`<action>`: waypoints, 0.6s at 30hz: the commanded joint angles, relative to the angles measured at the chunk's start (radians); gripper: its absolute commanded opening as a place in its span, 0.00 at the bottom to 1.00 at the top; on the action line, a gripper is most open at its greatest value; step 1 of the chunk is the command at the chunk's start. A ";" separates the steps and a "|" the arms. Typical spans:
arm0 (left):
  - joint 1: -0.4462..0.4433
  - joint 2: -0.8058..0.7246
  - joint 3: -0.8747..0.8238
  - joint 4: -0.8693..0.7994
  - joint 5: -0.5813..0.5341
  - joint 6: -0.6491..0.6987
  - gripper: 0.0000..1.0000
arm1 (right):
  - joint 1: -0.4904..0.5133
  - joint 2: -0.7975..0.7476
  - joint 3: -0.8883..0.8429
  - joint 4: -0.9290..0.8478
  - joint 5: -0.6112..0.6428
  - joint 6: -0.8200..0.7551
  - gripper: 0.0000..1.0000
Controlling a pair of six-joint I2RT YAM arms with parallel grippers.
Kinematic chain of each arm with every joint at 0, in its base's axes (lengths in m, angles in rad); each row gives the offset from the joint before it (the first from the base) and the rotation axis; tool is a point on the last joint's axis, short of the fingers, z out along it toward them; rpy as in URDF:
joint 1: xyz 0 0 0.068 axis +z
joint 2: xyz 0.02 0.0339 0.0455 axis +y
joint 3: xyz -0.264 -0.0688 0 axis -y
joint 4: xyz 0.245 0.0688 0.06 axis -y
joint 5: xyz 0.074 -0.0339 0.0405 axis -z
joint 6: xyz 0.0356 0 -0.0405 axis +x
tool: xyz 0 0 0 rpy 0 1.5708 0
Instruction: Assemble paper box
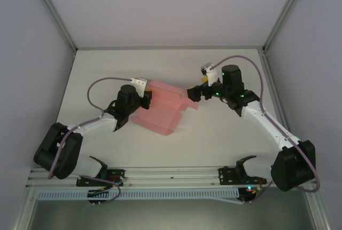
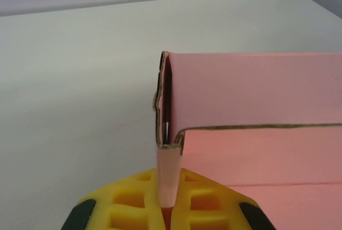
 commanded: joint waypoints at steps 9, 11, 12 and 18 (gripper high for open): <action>-0.003 -0.005 0.043 0.003 0.076 -0.094 0.00 | 0.121 0.111 -0.024 0.076 0.223 -0.076 1.00; -0.011 0.000 0.045 0.019 0.101 -0.106 0.00 | 0.155 0.125 -0.044 0.178 0.310 -0.055 1.00; -0.017 0.006 0.045 0.028 0.100 -0.108 0.00 | 0.164 0.131 -0.055 0.237 0.347 -0.024 1.00; -0.042 0.027 0.065 -0.008 0.016 -0.130 0.00 | 0.173 0.112 -0.108 0.444 0.422 0.136 1.00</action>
